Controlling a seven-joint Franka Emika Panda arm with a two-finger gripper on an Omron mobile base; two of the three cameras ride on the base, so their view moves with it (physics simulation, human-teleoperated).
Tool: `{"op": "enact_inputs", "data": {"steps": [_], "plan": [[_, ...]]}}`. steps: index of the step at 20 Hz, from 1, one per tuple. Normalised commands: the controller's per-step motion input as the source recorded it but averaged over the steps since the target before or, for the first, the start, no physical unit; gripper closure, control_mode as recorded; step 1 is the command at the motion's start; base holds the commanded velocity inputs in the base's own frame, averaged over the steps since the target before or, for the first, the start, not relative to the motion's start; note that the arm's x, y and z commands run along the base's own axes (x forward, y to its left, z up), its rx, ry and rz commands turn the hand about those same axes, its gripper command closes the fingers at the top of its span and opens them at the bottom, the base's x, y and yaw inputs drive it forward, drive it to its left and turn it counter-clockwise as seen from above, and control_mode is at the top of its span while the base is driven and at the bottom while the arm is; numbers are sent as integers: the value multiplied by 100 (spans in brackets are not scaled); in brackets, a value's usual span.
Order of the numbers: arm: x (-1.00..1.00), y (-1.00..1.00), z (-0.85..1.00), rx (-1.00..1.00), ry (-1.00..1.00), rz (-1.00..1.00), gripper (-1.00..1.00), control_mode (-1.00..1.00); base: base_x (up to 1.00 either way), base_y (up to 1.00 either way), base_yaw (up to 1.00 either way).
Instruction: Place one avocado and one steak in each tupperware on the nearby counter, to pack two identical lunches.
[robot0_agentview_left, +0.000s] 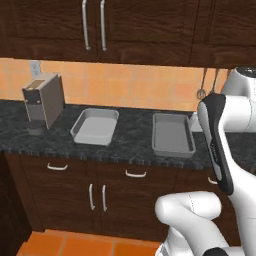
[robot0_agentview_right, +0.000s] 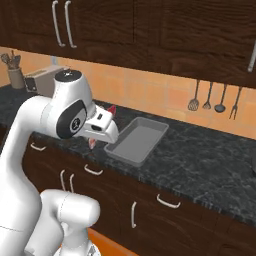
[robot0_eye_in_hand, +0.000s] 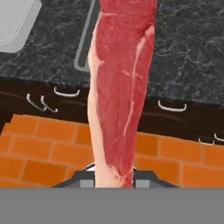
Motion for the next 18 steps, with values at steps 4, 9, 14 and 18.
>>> {"op": "enact_inputs", "data": {"steps": [4, 9, 14, 18], "plan": [[0, 0, 0, 0, 0, 0, 100, 100, 86, -2, -7], [0, 0, 0, 0, 0, 0, 100, 100, 66, -2, -6], [45, 0, -91, 0, 25, -1, 100, -100, 0, 0, 0], [62, 0, -99, 3, 19, 0, 100, -100, 0, 0, 0]]}}
